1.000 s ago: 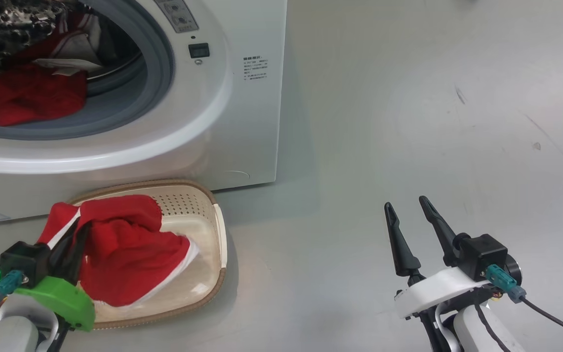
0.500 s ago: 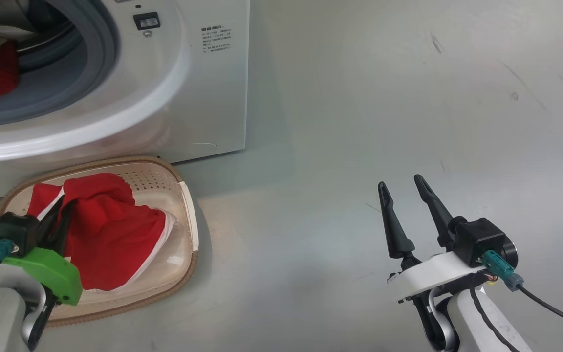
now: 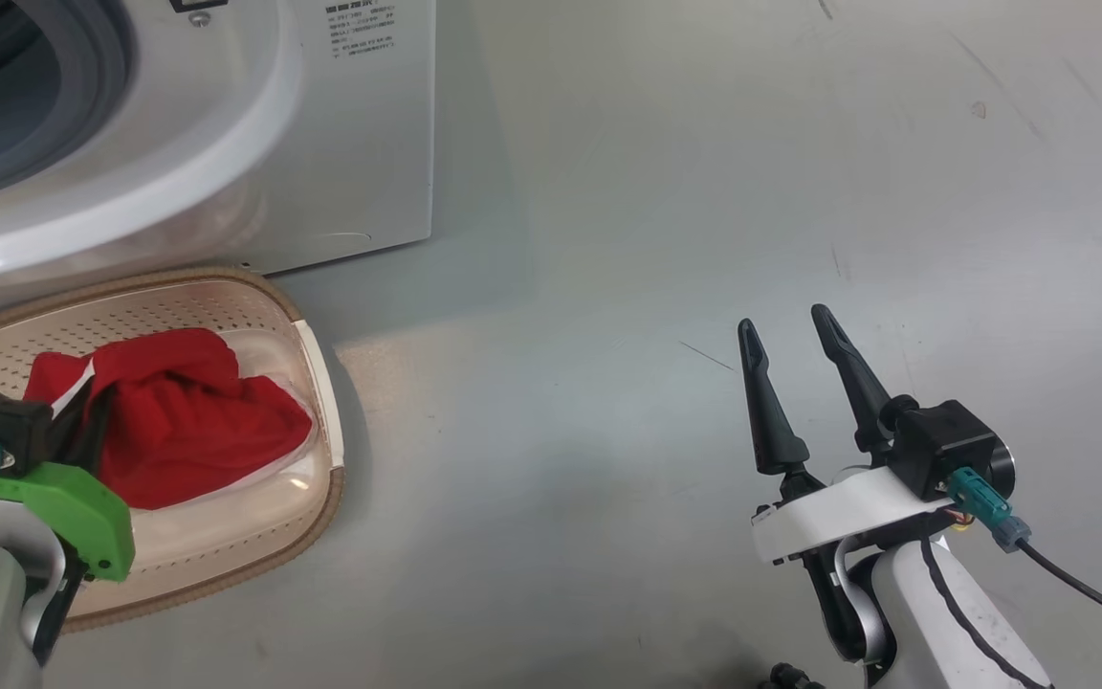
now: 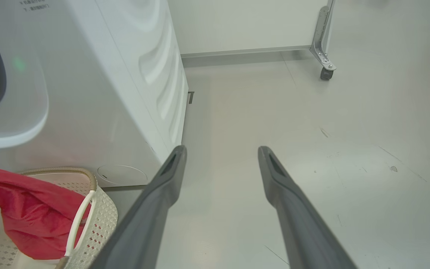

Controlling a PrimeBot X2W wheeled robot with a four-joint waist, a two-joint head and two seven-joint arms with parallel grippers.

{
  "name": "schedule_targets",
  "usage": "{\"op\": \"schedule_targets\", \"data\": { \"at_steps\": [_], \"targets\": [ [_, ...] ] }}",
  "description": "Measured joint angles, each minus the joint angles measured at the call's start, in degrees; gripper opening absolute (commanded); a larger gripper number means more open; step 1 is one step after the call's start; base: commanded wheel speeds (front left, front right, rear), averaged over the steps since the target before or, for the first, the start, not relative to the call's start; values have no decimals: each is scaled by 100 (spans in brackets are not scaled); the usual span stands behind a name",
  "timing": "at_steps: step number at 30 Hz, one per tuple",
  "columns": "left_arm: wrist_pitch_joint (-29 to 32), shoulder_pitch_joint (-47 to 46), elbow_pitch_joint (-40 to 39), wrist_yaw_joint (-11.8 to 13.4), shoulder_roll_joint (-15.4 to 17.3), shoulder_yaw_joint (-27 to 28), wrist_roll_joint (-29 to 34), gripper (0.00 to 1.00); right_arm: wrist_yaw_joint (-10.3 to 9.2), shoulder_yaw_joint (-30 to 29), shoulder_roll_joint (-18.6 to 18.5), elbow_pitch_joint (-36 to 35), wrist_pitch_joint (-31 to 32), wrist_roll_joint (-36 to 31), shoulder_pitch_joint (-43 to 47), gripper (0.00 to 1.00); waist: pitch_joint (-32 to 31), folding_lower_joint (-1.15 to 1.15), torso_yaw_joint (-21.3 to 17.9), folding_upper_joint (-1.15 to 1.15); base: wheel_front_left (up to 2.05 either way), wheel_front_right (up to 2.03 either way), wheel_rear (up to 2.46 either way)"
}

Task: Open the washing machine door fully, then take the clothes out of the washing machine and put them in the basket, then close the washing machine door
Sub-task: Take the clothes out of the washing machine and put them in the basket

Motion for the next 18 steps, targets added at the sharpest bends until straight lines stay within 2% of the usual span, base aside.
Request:
{"op": "schedule_targets", "data": {
  "at_steps": [9, 10, 11, 12, 13, 18],
  "targets": [
    [13, -66, 524, 0, -34, 16, -109, 0, -56, 29, 1, 1, 0, 46, -58, 100, 80, 0, 8, 0, 0, 0, 0],
    [13, -73, 584, 0, -51, 18, -122, 23, -56, 35, 1, 1, 0, 49, -73, 100, 78, 0, 15, 0, 0, 0, 0],
    [13, -82, 649, 0, -70, 21, -156, 56, -57, 46, 1, 1, 0, 49, -88, 100, 75, 0, 23, 0, 0, 0, 0],
    [13, -86, 695, 0, -80, 22, -159, 85, -74, 55, 1, 2, 0, 49, -98, 100, 71, 0, 31, 0, 0, 0, 0],
    [5, -97, 730, 0, -81, 27, -159, 100, -100, 60, 2, 2, 0, 49, -104, 100, 65, 0, 39, 0, 0, 0, 0],
    [-36, -222, 969, -1, -240, -9, -200, 100, -148, 7, 1, 32, 0, 49, -106, 100, -20, 0, 99, 0, 0, 0, 0]
  ]
}}
